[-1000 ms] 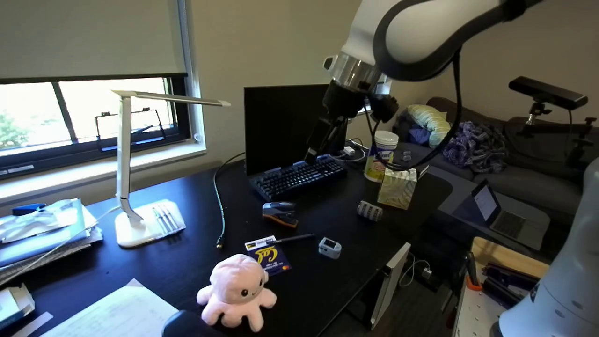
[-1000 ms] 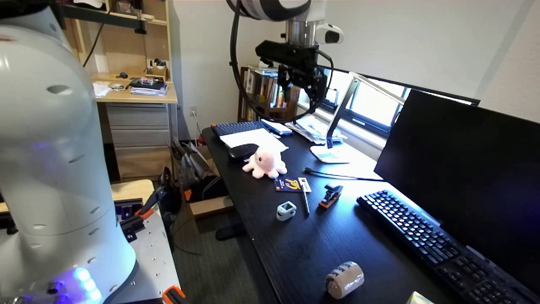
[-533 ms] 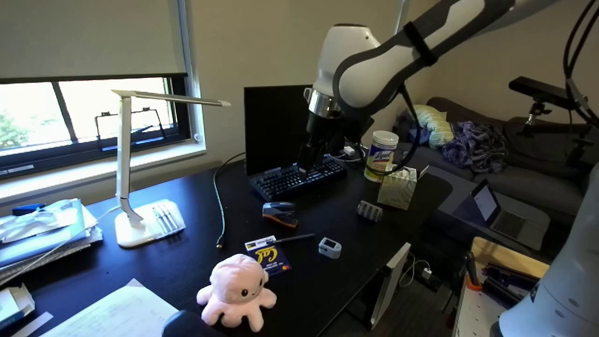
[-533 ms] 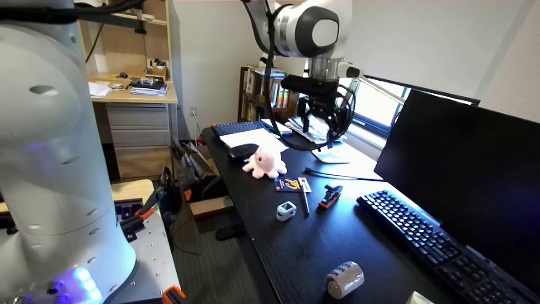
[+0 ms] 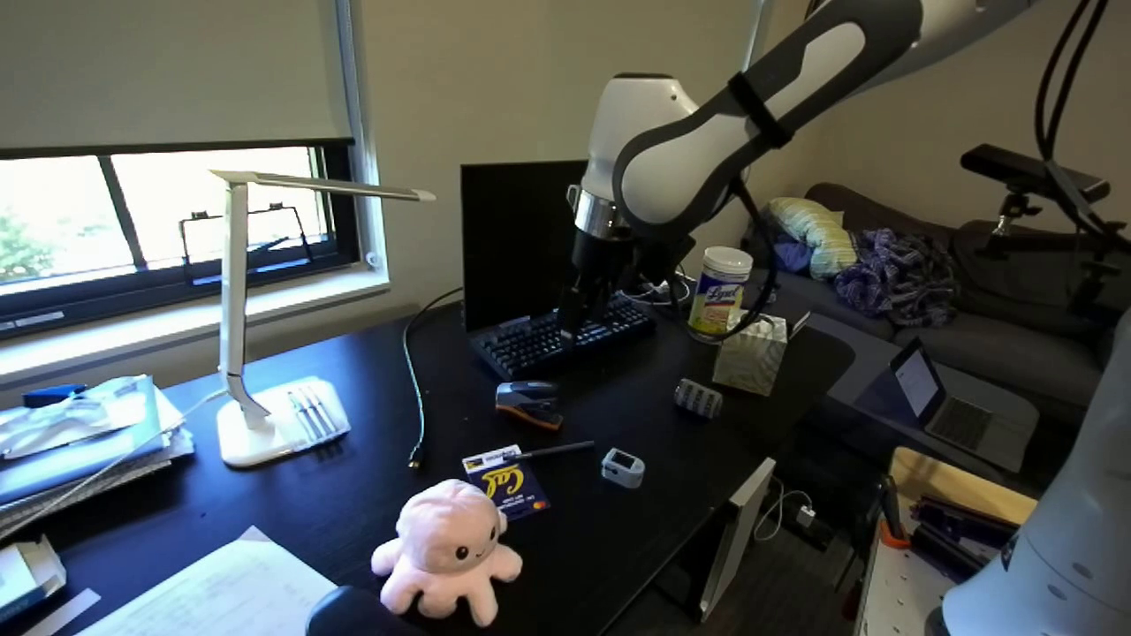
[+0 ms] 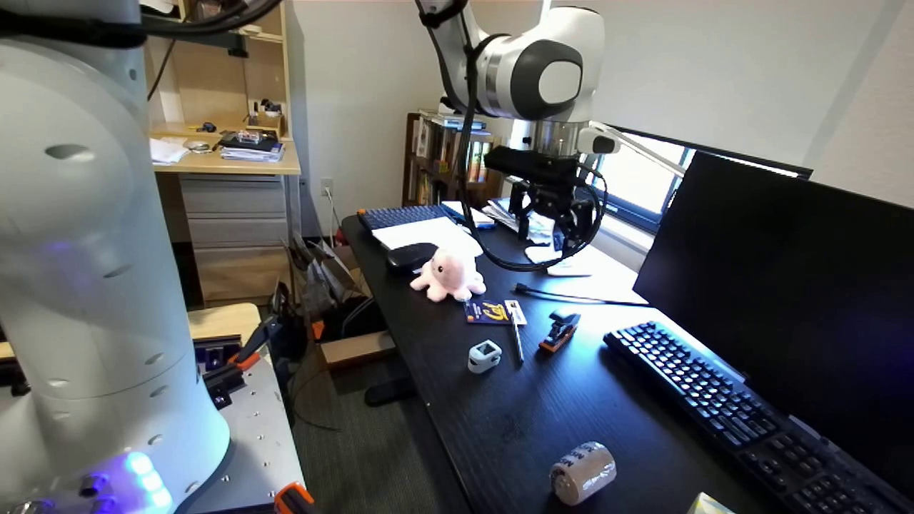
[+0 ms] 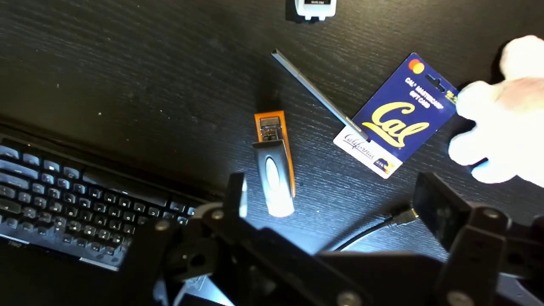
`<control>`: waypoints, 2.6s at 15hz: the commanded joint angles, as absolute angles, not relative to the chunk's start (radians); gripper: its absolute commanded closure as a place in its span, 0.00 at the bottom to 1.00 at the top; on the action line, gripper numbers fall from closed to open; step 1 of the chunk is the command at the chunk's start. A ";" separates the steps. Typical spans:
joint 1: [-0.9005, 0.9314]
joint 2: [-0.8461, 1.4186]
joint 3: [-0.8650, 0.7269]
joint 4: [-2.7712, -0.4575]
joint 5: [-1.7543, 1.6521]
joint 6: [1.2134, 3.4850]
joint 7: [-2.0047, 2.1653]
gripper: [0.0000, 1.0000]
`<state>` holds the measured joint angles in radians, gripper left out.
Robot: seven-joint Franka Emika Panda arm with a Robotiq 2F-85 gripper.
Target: Move the stapler to the right
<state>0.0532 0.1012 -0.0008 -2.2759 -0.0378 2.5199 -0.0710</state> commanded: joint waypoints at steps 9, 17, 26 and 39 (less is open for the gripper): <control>0.021 0.343 0.010 -2.113 -0.021 2.513 -0.104 0.00; -0.005 0.563 0.024 -1.903 -0.009 2.486 -0.129 0.00; -0.082 0.701 0.107 -1.716 0.017 2.404 -0.296 0.27; 0.018 0.704 -0.019 -1.713 -0.126 2.443 -0.166 0.97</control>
